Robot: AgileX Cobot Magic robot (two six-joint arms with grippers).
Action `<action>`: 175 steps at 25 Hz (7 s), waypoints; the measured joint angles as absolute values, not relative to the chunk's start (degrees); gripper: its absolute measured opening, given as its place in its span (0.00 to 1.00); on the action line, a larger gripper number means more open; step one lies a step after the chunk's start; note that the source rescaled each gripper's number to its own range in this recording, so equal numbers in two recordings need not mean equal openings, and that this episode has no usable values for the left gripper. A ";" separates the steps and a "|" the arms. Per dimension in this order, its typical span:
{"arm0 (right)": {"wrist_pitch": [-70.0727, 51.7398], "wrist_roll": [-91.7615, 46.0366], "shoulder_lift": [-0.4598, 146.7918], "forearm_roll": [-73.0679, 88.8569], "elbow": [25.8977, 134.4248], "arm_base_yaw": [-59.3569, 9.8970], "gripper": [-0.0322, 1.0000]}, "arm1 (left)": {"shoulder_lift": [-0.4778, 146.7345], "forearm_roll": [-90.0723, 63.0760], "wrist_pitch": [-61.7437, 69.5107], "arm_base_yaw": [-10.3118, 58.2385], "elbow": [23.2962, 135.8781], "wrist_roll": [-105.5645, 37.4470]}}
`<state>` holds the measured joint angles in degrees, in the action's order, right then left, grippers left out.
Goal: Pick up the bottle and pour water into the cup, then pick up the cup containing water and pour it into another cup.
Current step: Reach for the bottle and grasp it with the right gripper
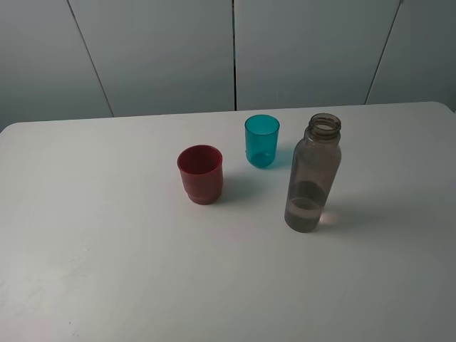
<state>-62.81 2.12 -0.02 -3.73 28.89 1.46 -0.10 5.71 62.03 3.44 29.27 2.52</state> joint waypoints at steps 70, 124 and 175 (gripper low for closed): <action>-62.81 2.12 -0.02 -3.73 28.89 1.46 1.00 | -0.10 5.71 62.03 3.44 29.27 2.74; -62.81 2.12 -0.02 -3.73 28.89 1.46 1.00 | -0.10 5.71 62.03 3.44 29.27 2.63; -62.81 2.12 -0.02 -3.73 28.89 1.46 1.00 | -0.10 5.71 62.03 3.44 29.27 2.63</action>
<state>-62.81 2.12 -0.02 -3.73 28.89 1.46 -0.10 5.71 62.03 3.44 29.27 2.63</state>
